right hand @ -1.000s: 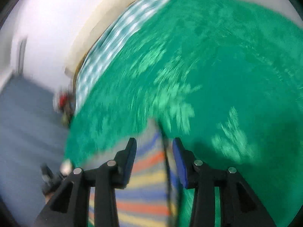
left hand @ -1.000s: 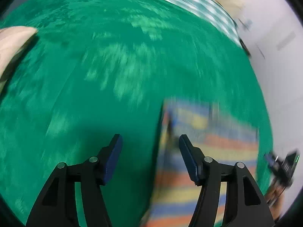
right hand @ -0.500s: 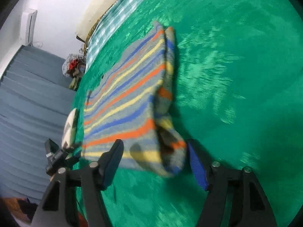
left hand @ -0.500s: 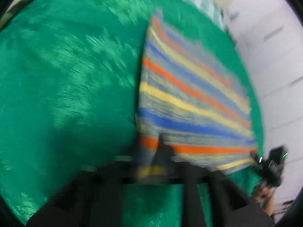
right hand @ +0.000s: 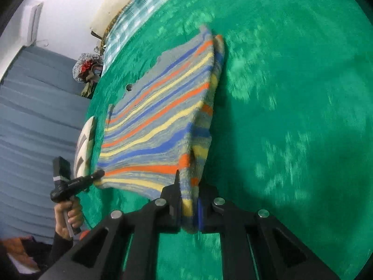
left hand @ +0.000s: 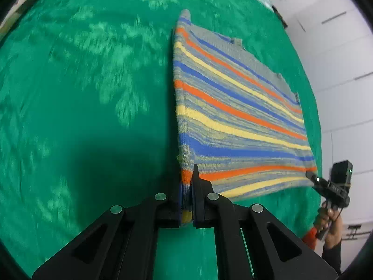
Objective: Fold small clothes
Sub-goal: 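Lift the hem with both grippers and fold it toward the collar, then lower the folded hem onto the sweater and open both grippers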
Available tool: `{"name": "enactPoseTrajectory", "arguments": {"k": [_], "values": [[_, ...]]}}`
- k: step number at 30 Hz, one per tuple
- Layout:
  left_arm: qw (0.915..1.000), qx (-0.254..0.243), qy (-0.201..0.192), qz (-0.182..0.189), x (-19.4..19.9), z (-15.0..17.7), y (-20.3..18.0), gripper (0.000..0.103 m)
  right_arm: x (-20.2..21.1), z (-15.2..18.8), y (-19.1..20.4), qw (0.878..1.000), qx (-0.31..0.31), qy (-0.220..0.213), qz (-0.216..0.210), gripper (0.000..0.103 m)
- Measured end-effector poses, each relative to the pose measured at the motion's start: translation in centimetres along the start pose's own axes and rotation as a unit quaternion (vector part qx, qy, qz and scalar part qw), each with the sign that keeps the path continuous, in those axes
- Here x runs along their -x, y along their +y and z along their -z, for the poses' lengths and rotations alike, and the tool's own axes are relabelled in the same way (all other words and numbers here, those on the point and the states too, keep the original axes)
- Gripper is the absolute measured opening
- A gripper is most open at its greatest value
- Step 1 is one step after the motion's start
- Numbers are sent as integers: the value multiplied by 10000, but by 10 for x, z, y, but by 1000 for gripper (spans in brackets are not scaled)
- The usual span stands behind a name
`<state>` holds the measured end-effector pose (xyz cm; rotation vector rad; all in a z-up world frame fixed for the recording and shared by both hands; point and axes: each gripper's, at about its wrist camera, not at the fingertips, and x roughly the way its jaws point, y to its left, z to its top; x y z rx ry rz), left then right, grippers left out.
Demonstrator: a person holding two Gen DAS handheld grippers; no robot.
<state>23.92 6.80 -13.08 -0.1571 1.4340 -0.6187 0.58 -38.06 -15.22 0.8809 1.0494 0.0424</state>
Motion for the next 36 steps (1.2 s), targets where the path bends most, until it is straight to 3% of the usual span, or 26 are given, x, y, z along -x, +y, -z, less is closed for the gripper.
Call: {"name": "enactPoseTrajectory", "arguments": {"k": [2,4,8,10,12,14,16,18,20,22,24,25,27,30,33,36], "values": [[9999,-38,134,21,2,11,5,4,6,12,-6,9997,-187,165,-82,9],[9991,-189,222,-299,-13,21,2,10,8,28,-10,9993,-149,337,22,9],[9953,-522,-36,-813,-8,31,-6,27,-15,47,-13,9962,214,565,634,16],[9881,-591,-597,-1291,23,32,-10,43,-4,48,-6,9944,465,499,810,27],[9776,-780,-1215,-1534,50,26,-23,55,23,43,9,9847,1017,85,1413,31],[9704,-931,-1776,-1343,65,7,-41,69,39,27,28,9690,1564,-314,1885,38],[9701,-1123,-1969,-872,57,-20,-64,81,42,2,50,9558,2014,-620,2052,49],[9718,-1347,-1830,-630,34,-42,-75,81,29,-22,75,9482,2404,-777,1927,58],[9703,-1428,-1712,-942,-1,-67,-75,79,-2,-46,93,9466,2732,-678,1574,58],[9721,-1047,-1584,-1376,-36,-95,-56,74,-41,-64,93,9485,2821,-434,1378,57],[9763,-505,-1325,-1636,-54,-106,-17,69,-75,-76,73,9506,2662,-187,1583,54],[9803,-345,-1438,-1306,-47,-104,0,67,-86,-80,58,9509,2548,-73,1757,39],[9771,-171,-1639,-1345,-27,-97,11,68,-82,-84,42,9564,2400,-230,1649,29],[9746,-342,-1890,-1153,6,-73,9,69,-57,-80,51,9506,2336,-456,1994,29],[9709,-821,-2023,-986,23,-26,-17,73,-29,-57,77,9490,2627,-528,1659,29],[9659,-1364,-1890,-1130,3,11,-49,73,-21,-23,96,9506,2835,-400,1195,29]]}}
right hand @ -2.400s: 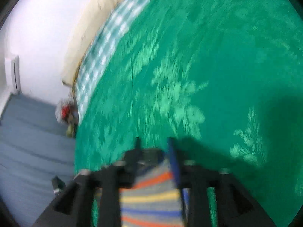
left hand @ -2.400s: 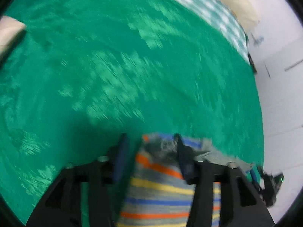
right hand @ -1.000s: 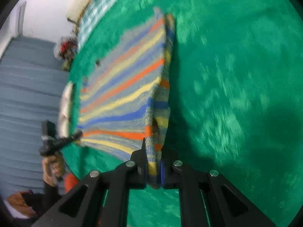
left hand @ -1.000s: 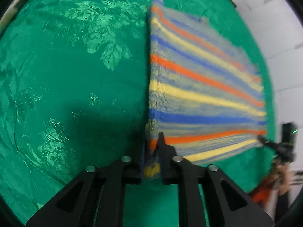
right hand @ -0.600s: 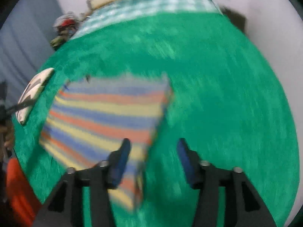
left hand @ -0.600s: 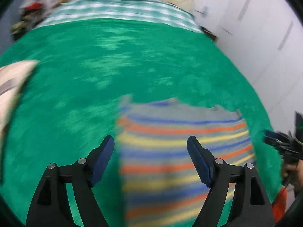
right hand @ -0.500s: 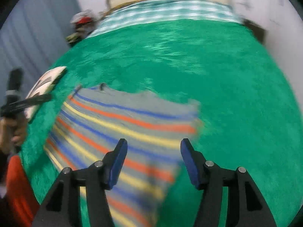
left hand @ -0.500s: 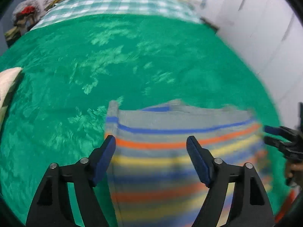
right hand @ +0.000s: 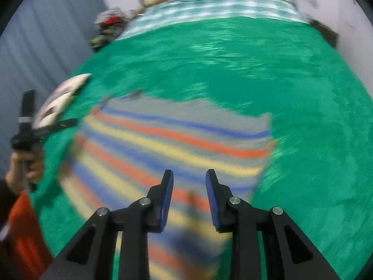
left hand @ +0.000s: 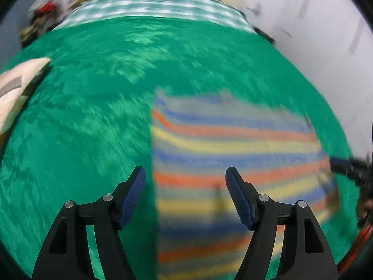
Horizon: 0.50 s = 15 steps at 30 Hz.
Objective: Fold small clothes
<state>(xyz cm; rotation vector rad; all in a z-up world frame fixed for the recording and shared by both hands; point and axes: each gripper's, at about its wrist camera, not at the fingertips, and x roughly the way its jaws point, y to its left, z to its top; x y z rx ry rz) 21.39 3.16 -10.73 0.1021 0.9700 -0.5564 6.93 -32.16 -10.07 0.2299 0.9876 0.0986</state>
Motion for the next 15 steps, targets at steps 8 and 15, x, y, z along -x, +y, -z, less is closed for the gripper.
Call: {"name": "enactPoseTrajectory", "arguments": {"k": [8,15], "values": [[9949,-15,470,-893,1,76,31,75,-10,95,-6,9986,-366,269,266,20],[9920,133,524,-1142,30,93,18,76,6,112,-4,9966,-682,225,394,20]]}}
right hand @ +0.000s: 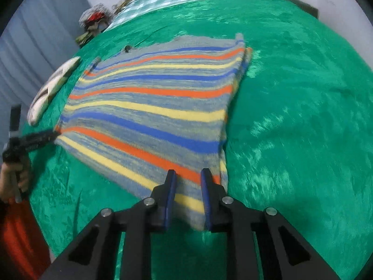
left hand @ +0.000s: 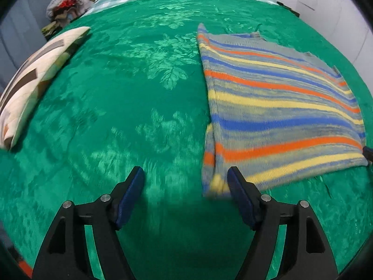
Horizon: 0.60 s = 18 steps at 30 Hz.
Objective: Fold small clothes
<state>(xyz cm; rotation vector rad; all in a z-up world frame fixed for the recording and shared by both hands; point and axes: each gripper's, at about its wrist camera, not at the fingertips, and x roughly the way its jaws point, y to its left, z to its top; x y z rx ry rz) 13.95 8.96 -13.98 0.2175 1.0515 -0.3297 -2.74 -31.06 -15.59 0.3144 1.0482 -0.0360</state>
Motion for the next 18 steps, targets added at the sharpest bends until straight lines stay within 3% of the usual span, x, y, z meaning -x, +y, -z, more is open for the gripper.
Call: {"name": "enactPoseTrajectory", "arguments": {"k": [3,4,5,6,8,18], "values": [[9997,219,-70,-15,17,14,-1,80,19,15,-5,9997,-212,-135,81,24],[9995,270,-128,-52,19,13,-5,84,27,21,-4,9992,-229,-222,227,41],[9993,309,-196,-91,22,13,-9,85,34,25,-2,9982,-258,-318,430,64],[9991,325,-244,-102,25,13,-10,86,43,29,0,9967,-309,-503,549,70],[9989,331,-311,-104,32,13,-14,86,56,36,0,9946,-432,-803,500,72],[9985,248,-444,-202,46,15,-26,87,61,44,0,9909,-397,-912,911,72]]}}
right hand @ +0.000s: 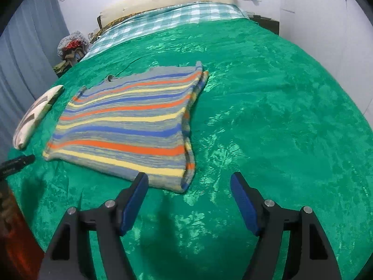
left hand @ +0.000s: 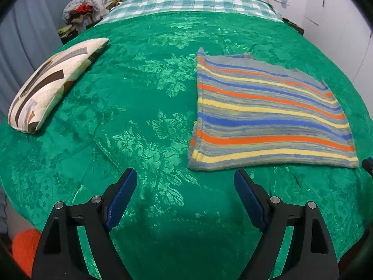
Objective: Fold small clothes
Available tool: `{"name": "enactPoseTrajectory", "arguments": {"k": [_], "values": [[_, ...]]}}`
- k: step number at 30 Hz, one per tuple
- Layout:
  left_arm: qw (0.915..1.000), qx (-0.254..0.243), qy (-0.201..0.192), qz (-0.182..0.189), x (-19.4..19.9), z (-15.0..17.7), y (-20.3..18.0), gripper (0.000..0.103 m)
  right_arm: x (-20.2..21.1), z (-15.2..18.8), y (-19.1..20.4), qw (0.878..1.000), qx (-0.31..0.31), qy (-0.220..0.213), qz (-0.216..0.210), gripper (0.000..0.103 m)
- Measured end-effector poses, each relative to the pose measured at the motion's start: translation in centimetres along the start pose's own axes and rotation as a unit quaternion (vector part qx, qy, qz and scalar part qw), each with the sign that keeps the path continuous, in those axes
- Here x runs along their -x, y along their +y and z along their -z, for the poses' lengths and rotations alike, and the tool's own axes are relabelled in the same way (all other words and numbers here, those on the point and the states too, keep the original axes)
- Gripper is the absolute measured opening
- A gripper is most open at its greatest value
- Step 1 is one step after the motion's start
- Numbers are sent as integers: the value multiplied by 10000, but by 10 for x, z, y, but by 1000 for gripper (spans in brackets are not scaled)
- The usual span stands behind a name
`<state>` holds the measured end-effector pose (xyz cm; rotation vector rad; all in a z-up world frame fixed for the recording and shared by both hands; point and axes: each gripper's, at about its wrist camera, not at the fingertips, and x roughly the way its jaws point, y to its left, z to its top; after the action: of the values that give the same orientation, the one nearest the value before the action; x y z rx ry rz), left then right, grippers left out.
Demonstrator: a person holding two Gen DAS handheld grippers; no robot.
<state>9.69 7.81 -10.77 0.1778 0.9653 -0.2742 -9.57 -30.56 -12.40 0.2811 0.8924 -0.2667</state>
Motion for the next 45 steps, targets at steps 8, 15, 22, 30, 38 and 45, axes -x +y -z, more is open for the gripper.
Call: {"name": "enactPoseTrajectory", "arguments": {"k": [8,15,22,30,38,45], "values": [[9991,-418,-14,9,-7,30,-31,87,1,-1,5,9970,240,4,732,72],[9980,-612,58,-139,-20,42,-42,90,4,0,7,9917,466,37,1195,72],[9979,-620,27,-183,-23,43,-42,94,5,0,7,9865,594,33,1524,72],[9970,-724,-7,-261,-23,44,-45,94,3,1,6,9832,674,56,1696,72],[9784,-1885,-661,536,24,38,-125,91,10,-9,-15,9933,124,-65,1150,72],[9243,-3163,-851,1957,26,17,-259,77,-12,-78,-78,9911,-948,15,-937,72]]}}
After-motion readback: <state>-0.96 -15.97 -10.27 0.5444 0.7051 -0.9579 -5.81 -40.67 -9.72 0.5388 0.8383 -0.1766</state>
